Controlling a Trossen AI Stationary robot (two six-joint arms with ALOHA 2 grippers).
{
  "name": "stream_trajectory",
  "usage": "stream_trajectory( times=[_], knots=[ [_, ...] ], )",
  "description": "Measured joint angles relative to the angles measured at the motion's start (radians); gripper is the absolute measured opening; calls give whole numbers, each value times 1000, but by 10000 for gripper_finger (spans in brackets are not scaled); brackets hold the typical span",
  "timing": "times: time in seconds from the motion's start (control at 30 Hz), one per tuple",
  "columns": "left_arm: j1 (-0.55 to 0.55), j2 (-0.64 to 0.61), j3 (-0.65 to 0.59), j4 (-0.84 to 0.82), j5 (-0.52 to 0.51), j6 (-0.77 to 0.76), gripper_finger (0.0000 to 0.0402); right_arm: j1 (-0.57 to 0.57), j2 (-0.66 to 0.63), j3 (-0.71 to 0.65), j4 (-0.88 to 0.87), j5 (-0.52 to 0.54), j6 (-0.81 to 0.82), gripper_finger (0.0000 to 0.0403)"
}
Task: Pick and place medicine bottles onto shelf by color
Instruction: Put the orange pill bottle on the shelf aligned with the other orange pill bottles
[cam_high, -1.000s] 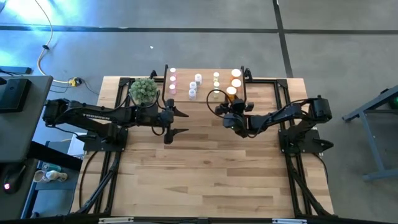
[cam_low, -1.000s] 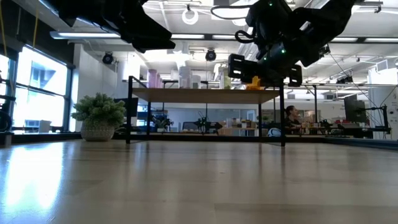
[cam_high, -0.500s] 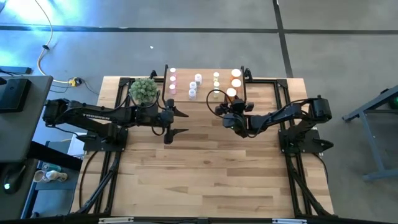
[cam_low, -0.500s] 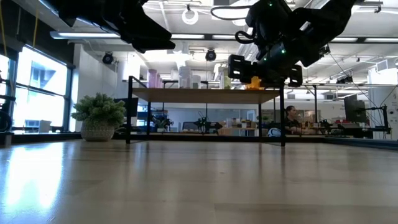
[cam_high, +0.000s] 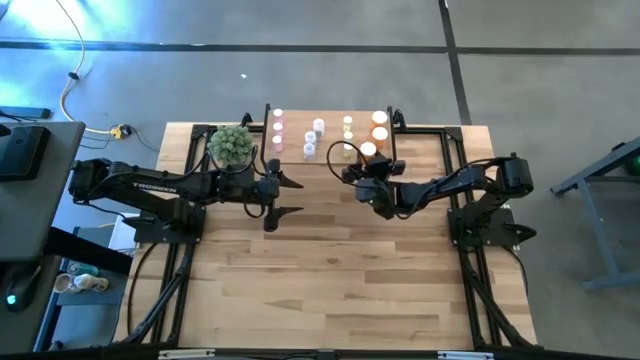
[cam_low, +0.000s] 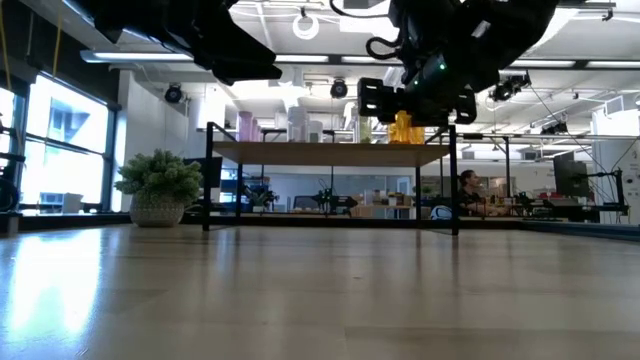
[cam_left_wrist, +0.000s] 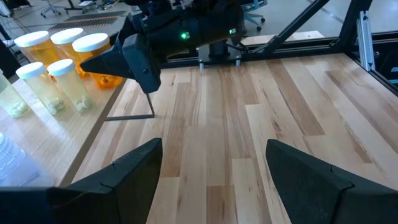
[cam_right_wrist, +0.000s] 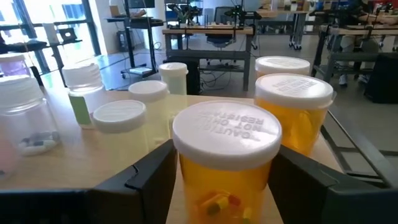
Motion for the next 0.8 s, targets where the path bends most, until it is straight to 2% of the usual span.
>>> stream_trajectory(
  times=[0.5, 0.6, 0.8],
  knots=[
    [0, 0, 0, 0, 0, -2, 278, -1, 0, 0, -1, 12, 8, 222],
    [0, 0, 0, 0, 0, -2, 278, 5, -4, 0, -1, 43, 6, 222],
    [0, 0, 0, 0, 0, -2, 278, 10, -23, 1, -1, 55, -41, 222]
  ],
)
